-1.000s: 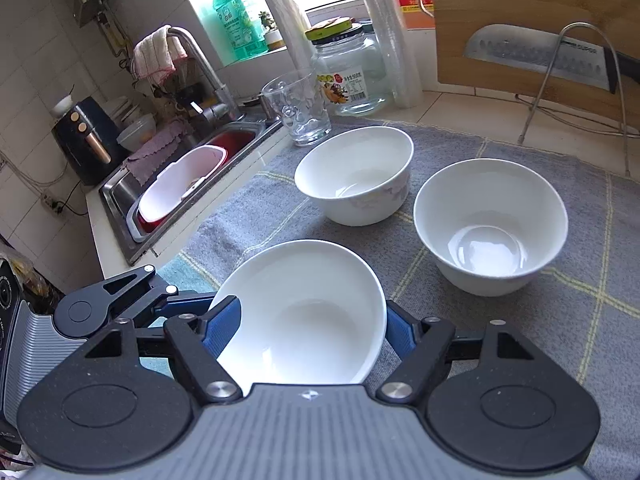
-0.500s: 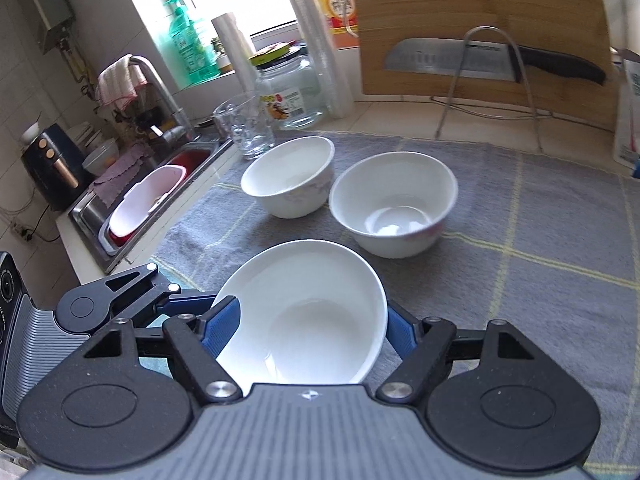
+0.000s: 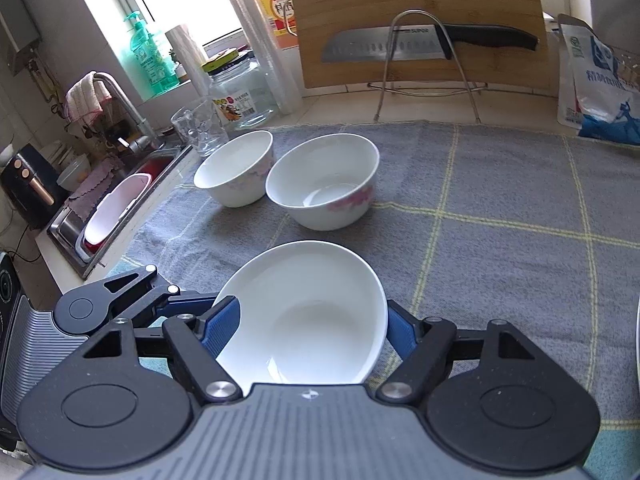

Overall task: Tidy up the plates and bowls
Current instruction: 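Lift the white bowl with the right gripper and carry it across the mat, then lower the bowl beside the plate stack and open the right gripper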

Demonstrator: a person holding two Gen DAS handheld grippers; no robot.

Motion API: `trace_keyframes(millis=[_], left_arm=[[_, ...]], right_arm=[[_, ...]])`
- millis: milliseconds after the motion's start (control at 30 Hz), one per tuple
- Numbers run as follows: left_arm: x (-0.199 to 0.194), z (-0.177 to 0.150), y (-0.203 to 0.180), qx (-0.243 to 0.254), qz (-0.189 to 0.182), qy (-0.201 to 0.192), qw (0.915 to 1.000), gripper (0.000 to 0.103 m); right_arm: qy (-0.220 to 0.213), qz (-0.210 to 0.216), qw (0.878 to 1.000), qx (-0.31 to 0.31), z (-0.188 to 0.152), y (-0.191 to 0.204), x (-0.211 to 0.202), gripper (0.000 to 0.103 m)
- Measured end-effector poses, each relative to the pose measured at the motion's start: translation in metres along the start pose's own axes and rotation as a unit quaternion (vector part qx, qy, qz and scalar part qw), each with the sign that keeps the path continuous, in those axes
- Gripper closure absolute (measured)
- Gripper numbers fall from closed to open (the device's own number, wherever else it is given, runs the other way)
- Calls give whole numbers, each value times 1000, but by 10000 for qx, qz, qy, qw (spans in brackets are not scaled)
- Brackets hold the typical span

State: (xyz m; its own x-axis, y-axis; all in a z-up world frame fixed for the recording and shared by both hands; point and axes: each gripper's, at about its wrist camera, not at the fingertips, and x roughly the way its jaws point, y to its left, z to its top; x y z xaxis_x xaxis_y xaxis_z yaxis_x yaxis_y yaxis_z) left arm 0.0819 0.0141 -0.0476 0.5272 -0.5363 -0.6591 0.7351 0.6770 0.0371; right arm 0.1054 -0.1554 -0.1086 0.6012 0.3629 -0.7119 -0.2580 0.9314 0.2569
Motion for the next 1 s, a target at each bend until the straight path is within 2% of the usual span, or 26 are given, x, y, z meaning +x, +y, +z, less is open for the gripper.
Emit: trace_keyframes(millis=[800, 900, 1000], left_arm=[[14, -1, -6, -124, -79, 165, 9998, 16], [14, -2, -7, -118, -106, 150, 9998, 15], [14, -2, -5, -148, -236, 160, 9995, 10]], right_arm=[[139, 31, 9999, 55, -4, -11, 7, 17], [148, 45, 9999, 66, -4, -11, 8, 14], [63, 54, 10000, -2, -2, -8, 7, 3]])
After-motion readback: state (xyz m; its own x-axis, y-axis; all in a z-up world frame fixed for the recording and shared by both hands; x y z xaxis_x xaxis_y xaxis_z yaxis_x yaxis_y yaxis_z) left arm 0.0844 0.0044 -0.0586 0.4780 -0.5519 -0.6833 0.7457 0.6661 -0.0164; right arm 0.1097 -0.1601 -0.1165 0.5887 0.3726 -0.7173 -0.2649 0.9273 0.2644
